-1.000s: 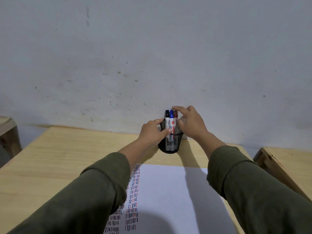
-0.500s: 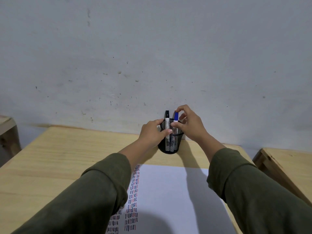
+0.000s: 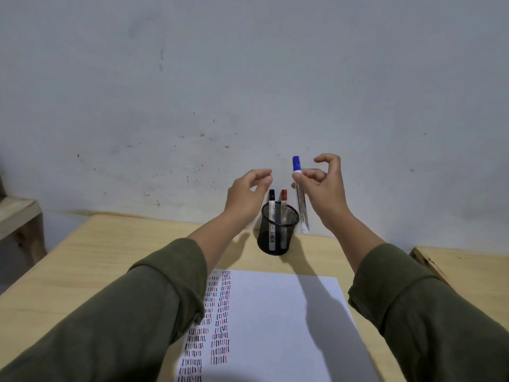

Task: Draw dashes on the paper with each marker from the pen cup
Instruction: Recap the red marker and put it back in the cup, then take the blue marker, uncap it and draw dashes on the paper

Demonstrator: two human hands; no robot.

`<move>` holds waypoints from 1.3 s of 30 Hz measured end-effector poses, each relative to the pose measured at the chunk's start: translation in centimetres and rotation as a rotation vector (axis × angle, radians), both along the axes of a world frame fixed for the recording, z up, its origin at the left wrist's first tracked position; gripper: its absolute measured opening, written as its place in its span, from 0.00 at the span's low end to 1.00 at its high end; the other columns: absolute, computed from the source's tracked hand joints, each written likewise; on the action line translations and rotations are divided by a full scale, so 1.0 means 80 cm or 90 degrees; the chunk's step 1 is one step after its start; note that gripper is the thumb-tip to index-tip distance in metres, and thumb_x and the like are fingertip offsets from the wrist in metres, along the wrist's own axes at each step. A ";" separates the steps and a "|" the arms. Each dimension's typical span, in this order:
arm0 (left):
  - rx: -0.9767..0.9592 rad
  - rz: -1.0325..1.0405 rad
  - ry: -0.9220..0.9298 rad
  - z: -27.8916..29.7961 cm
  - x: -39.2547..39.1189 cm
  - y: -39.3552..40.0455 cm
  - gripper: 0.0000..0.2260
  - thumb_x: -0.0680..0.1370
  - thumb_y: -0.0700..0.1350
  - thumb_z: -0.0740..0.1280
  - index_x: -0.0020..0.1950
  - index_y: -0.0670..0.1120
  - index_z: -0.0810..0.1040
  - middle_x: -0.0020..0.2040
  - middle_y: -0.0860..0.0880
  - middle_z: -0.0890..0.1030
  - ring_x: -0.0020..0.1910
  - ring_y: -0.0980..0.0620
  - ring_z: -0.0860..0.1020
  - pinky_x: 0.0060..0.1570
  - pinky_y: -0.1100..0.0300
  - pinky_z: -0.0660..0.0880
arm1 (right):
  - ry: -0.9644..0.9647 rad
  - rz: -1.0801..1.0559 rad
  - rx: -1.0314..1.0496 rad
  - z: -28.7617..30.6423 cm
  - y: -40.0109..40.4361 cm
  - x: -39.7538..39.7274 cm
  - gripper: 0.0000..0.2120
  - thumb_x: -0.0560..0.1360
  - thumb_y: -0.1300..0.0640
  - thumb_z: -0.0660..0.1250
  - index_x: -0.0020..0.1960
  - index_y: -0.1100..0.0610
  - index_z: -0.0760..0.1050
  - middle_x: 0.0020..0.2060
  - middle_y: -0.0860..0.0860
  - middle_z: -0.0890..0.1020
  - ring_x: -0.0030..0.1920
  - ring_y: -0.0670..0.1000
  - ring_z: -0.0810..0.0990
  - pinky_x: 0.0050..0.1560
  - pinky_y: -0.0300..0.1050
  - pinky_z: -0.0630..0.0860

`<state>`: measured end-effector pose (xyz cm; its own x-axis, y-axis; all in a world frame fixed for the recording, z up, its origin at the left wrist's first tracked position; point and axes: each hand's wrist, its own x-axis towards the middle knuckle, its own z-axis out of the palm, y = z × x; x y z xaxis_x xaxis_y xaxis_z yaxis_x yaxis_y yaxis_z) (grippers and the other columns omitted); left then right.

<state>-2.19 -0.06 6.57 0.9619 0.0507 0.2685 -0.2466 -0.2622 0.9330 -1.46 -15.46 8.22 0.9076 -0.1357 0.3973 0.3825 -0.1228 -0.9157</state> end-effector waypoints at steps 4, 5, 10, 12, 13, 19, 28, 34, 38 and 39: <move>-0.071 -0.093 0.053 0.023 -0.030 -0.002 0.14 0.80 0.46 0.60 0.64 0.49 0.76 0.62 0.50 0.79 0.57 0.58 0.75 0.58 0.63 0.71 | 0.032 0.097 -0.026 -0.004 0.014 -0.039 0.17 0.73 0.64 0.69 0.52 0.54 0.63 0.39 0.57 0.83 0.34 0.48 0.82 0.40 0.38 0.78; -0.085 -0.104 0.068 0.024 -0.037 -0.002 0.14 0.80 0.45 0.60 0.64 0.48 0.75 0.62 0.49 0.79 0.53 0.60 0.76 0.52 0.68 0.72 | 0.038 0.110 -0.029 -0.005 0.017 -0.050 0.16 0.73 0.65 0.69 0.52 0.54 0.64 0.39 0.56 0.83 0.34 0.47 0.82 0.40 0.38 0.78; -0.218 -0.058 0.128 0.024 -0.079 0.006 0.10 0.78 0.44 0.65 0.58 0.44 0.77 0.51 0.48 0.81 0.46 0.58 0.77 0.44 0.70 0.73 | 0.095 0.181 -0.057 0.000 0.017 -0.111 0.14 0.74 0.59 0.69 0.54 0.56 0.67 0.35 0.53 0.85 0.33 0.50 0.80 0.38 0.38 0.76; -0.288 -0.004 0.143 0.021 -0.093 0.012 0.08 0.77 0.45 0.66 0.55 0.46 0.78 0.52 0.49 0.81 0.53 0.55 0.76 0.56 0.61 0.70 | 0.131 0.224 -0.037 0.001 0.009 -0.134 0.12 0.73 0.56 0.69 0.53 0.54 0.69 0.37 0.53 0.85 0.32 0.51 0.79 0.38 0.39 0.76; -0.321 0.024 0.151 0.020 -0.100 0.015 0.09 0.77 0.46 0.66 0.55 0.45 0.78 0.52 0.49 0.80 0.54 0.54 0.76 0.57 0.59 0.69 | 0.140 0.243 -0.006 0.001 0.006 -0.145 0.12 0.72 0.54 0.70 0.52 0.54 0.70 0.39 0.55 0.84 0.32 0.51 0.78 0.38 0.40 0.76; -0.400 0.067 0.189 0.009 -0.154 0.011 0.13 0.77 0.48 0.67 0.59 0.45 0.78 0.46 0.51 0.79 0.50 0.55 0.76 0.59 0.58 0.69 | 0.125 0.224 0.226 -0.012 0.009 -0.192 0.03 0.75 0.58 0.67 0.48 0.56 0.75 0.35 0.53 0.83 0.31 0.48 0.79 0.37 0.37 0.78; -0.445 -0.124 0.136 -0.007 -0.205 0.002 0.09 0.81 0.43 0.59 0.52 0.55 0.77 0.39 0.67 0.82 0.41 0.68 0.76 0.44 0.64 0.67 | 0.145 0.204 0.419 -0.018 0.055 -0.221 0.11 0.78 0.52 0.62 0.45 0.59 0.77 0.29 0.51 0.82 0.27 0.45 0.78 0.34 0.35 0.77; -0.473 -0.124 0.070 0.002 -0.222 0.014 0.07 0.81 0.41 0.59 0.55 0.50 0.74 0.39 0.63 0.83 0.35 0.73 0.79 0.32 0.74 0.74 | 0.158 0.219 0.473 -0.016 0.074 -0.229 0.10 0.78 0.53 0.63 0.43 0.59 0.76 0.26 0.51 0.81 0.25 0.44 0.78 0.32 0.35 0.77; -0.470 -0.044 0.067 0.001 -0.222 0.017 0.06 0.80 0.41 0.61 0.52 0.49 0.76 0.45 0.58 0.80 0.32 0.74 0.78 0.37 0.71 0.72 | 0.143 0.219 0.445 -0.017 0.083 -0.231 0.10 0.79 0.55 0.62 0.43 0.59 0.75 0.26 0.51 0.80 0.25 0.44 0.76 0.33 0.34 0.76; -0.466 -0.029 0.067 0.000 -0.221 0.017 0.06 0.79 0.41 0.62 0.53 0.48 0.76 0.45 0.58 0.80 0.32 0.73 0.77 0.39 0.70 0.71 | 0.135 0.221 0.446 -0.018 0.084 -0.231 0.09 0.79 0.55 0.61 0.43 0.59 0.74 0.26 0.51 0.80 0.25 0.44 0.76 0.33 0.34 0.76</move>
<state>-19.85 1.29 6.56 0.9862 0.1410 0.0872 -0.1418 0.4446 0.8844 -19.95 -8.72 6.78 0.9903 0.0142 0.1386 0.1024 0.6002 -0.7933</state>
